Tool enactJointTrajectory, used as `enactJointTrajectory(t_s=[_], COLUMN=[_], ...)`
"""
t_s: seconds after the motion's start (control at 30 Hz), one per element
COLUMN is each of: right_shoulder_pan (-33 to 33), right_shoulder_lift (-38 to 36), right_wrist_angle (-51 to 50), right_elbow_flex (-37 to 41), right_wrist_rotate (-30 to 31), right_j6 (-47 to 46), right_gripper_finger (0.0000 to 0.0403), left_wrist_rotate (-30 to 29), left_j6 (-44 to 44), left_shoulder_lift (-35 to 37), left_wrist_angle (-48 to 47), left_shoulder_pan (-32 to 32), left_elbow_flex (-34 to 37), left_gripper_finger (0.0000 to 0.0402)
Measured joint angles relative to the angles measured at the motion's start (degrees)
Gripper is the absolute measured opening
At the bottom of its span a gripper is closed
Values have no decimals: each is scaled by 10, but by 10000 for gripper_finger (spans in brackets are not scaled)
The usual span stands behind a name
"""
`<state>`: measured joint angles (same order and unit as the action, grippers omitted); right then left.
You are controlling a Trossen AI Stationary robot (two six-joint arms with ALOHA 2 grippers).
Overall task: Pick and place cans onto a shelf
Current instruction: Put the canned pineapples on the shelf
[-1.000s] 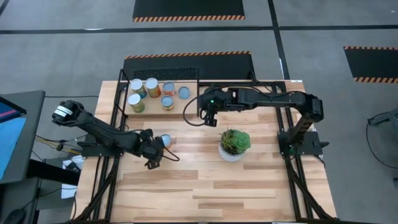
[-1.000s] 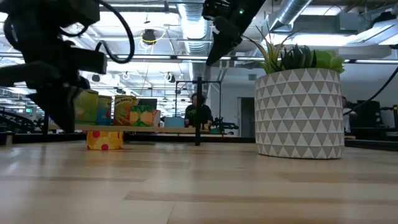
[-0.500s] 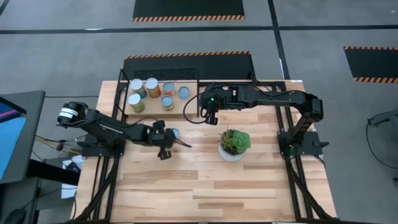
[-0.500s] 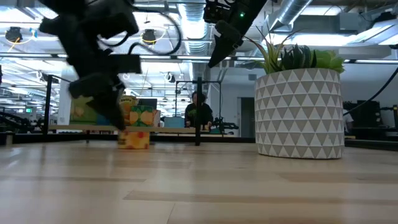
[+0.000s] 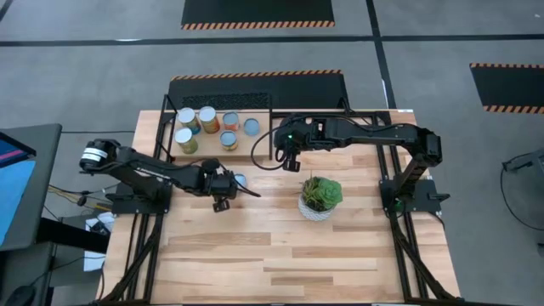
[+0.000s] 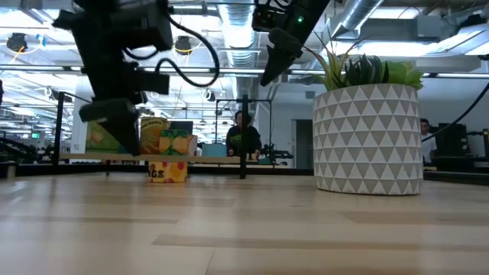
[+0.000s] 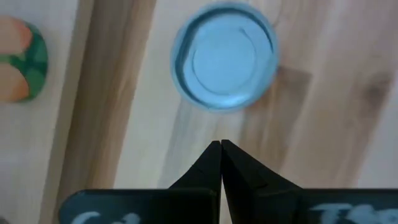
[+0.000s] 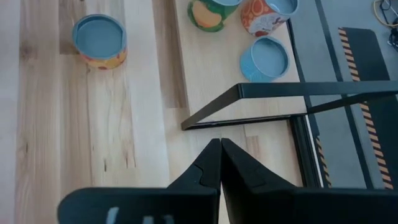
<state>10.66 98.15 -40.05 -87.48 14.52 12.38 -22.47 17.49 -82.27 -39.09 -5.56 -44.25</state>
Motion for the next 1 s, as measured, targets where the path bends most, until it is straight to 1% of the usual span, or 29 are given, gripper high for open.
enactJointTrajectory(t_s=[0.13, 0.27, 0.3, 0.4, 0.47, 0.53, 0.67, 0.8, 0.9, 1.0], right_shoulder_pan=[0, -3, -4, -7, -10, -9, -9, -10, -14, -17], right_shoulder_lift=[0, 0, 0, 0, 0, 0, 0, 5, 7, 5], right_wrist_angle=[-5, -7, -8, -8, -8, -8, 14, 68, 117, 167], right_elbow_flex=[0, 0, 0, 0, 0, 0, 0, 0, 0, 0], right_wrist_rotate=[0, 0, 0, 0, 0, 0, -2, -23, -33, -72], right_j6=[-3, -3, -3, -4, -3, -3, 0, 30, 47, 47], right_gripper_finger=[28, 28, 28, 28, 28, 28, 28, 28, 28, 28], left_wrist_rotate=[-2, 21, 26, 14, 9, 7, 13, 23, 15, 7], left_j6=[-26, -61, -69, -83, -89, -82, -32, 15, 74, 118], left_shoulder_lift=[-33, -61, -65, -69, -69, -66, -65, -65, -65, -65], left_wrist_angle=[44, 126, 136, 132, 101, 42, -82, -177, -239, -273], left_shoulder_pan=[17, 24, 24, 24, 24, 24, 20, 8, -10, -40], left_elbow_flex=[6, 5, 2, -19, -37, -58, -102, -110, -110, -110], left_gripper_finger=[0, 0, 0, 0, 0, 0, 0, 0, 0, 0])
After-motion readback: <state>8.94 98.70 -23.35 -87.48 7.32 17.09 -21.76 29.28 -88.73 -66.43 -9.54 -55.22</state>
